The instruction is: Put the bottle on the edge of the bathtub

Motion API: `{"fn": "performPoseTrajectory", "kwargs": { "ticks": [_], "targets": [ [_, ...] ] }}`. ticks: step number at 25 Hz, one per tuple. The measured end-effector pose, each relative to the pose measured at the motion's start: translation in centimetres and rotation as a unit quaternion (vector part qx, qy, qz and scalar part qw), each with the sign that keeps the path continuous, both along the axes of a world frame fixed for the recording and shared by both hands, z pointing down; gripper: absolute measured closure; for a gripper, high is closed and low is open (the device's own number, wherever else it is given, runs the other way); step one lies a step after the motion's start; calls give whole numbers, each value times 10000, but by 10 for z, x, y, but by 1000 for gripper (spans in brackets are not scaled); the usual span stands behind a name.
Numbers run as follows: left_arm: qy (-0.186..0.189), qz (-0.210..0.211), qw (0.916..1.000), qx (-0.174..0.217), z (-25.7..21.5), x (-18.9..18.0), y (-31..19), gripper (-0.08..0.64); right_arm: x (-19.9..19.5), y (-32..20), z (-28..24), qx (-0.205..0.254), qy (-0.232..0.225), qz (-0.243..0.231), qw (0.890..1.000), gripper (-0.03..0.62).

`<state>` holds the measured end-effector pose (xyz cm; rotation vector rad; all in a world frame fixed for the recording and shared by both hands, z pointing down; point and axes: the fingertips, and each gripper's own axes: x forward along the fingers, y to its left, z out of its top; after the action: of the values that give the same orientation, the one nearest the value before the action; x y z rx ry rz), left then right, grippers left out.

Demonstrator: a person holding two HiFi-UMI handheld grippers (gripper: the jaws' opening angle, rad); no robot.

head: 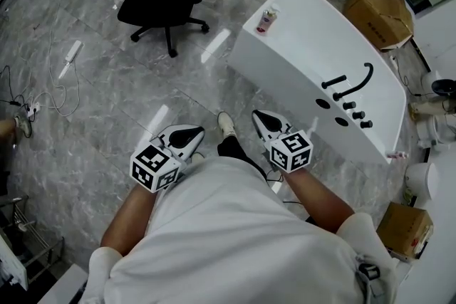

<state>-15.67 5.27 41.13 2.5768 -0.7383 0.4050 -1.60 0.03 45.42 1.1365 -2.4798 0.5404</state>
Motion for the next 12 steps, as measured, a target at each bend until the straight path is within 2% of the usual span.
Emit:
{"fn": "performPoseTrajectory", "kwargs": {
  "ticks": [12],
  "targets": [
    [9, -475, 9988, 87, -4, -33, 7, 541, -29, 3, -4, 79, 64, -432, 9990, 584]
  ]
}}
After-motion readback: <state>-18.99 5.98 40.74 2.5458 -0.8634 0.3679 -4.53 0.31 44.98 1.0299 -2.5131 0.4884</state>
